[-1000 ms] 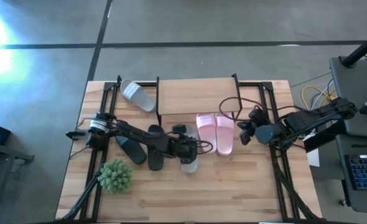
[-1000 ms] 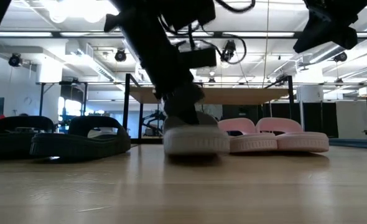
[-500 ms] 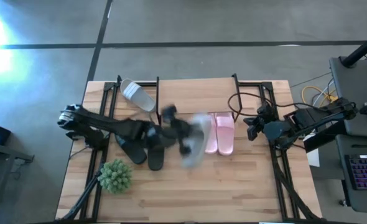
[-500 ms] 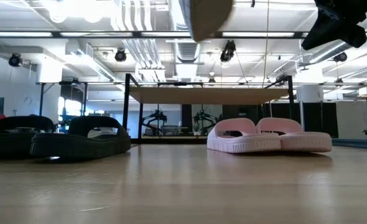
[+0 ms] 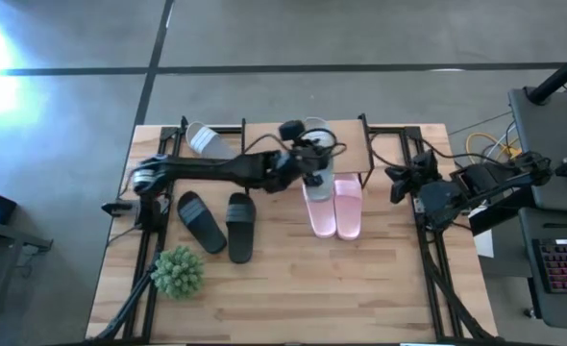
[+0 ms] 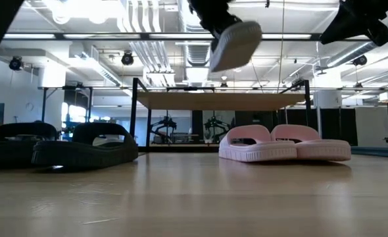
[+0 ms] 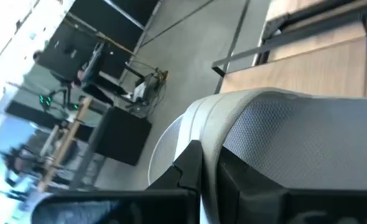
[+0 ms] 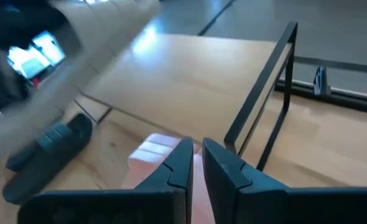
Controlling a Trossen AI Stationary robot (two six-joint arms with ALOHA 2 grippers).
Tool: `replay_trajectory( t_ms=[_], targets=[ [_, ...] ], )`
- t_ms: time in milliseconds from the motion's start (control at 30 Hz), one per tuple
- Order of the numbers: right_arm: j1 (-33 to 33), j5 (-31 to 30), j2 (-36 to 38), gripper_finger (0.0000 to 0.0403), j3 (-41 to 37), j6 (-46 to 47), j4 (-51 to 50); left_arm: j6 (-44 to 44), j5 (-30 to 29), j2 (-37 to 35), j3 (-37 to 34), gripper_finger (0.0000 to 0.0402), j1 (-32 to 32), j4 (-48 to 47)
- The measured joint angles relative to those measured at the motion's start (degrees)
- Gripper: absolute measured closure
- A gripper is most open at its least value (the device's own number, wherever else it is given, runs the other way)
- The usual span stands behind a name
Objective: Pick and place slides into the shelf
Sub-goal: Put the gray slide on the shelf
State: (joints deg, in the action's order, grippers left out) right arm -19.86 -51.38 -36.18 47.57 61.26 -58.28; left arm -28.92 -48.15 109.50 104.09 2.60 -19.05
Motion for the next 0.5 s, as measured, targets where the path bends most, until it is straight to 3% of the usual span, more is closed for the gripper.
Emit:
replay_trajectory(
  t_ms=[267,500],
  targets=[
    [0.0,-2.6,5.6,0.0374,0.0,-1.7,-0.2,-3.0,5.7,6.3,8.3,0.0401,7.3,-1.5],
    [0.0,-4.3,7.0,0.0374,0.0,-1.9,-0.3,0.0,10.0,6.7,9.7,0.0402,10.4,-8.0]
  ],
)
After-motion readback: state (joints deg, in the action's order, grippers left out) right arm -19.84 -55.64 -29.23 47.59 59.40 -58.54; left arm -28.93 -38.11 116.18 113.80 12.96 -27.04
